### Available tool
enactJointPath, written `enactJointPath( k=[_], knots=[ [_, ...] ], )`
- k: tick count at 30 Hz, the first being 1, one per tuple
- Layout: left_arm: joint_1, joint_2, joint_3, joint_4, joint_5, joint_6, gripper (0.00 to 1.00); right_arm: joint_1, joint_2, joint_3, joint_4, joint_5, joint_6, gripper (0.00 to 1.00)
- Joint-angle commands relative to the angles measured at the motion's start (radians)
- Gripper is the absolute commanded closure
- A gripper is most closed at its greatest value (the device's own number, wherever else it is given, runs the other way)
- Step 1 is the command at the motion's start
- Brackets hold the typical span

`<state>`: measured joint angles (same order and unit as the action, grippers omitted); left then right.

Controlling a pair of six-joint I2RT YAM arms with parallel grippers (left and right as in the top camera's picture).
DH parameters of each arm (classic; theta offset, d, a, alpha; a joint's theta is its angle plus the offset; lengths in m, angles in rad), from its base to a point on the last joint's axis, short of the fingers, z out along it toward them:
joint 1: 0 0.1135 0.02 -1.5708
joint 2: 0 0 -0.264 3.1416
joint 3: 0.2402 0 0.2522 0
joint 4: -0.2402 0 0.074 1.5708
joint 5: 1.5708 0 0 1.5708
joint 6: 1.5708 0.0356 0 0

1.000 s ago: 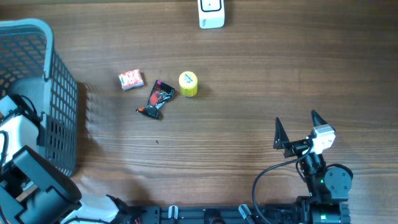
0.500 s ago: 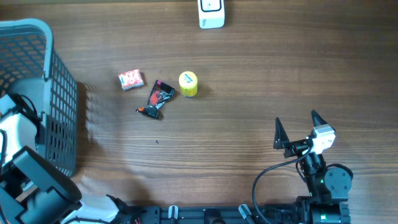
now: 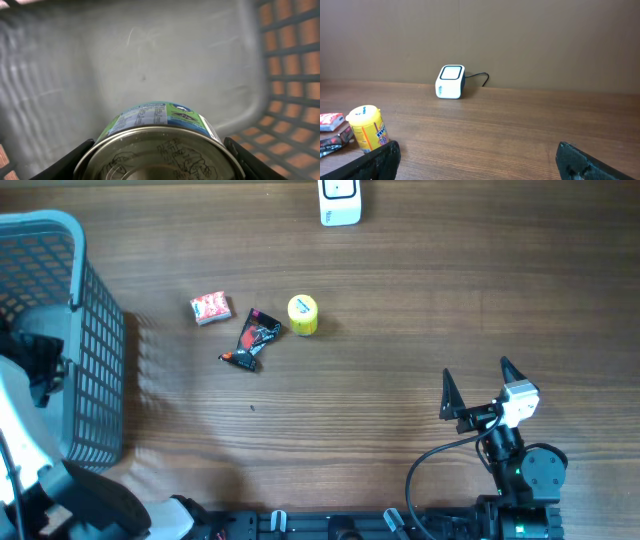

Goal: Scan the item barcode
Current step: 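Lift the can out of the basket and carry it over the table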

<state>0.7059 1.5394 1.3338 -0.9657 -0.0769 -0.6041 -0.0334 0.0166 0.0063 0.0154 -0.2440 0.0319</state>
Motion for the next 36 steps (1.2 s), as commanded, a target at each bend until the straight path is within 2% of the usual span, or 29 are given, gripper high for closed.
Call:
enactJointPath(
  k=[1,13,20,27,36],
  knots=[
    [-0.006,-0.084,0.069,-0.006,0.013,-0.002,0.36,0.004,-0.003,-0.001,0.005,-0.012,-0.004,0.00],
    [-0.006,-0.298,0.089,0.018,0.190,-0.003,0.36,0.004,-0.002,-0.001,0.005,-0.012,-0.005,0.00],
    [-0.006,-0.394,0.089,0.073,0.430,-0.008,0.36,0.004,-0.003,-0.001,0.005,-0.012,-0.004,0.00],
    [-0.018,-0.414,0.089,0.109,0.688,-0.041,0.36,0.004,-0.003,-0.001,0.005,-0.013,-0.005,0.00],
    [-0.201,-0.407,0.089,0.117,0.692,-0.040,0.36,0.004,-0.002,-0.001,0.005,-0.012,-0.005,0.00]
  ],
)
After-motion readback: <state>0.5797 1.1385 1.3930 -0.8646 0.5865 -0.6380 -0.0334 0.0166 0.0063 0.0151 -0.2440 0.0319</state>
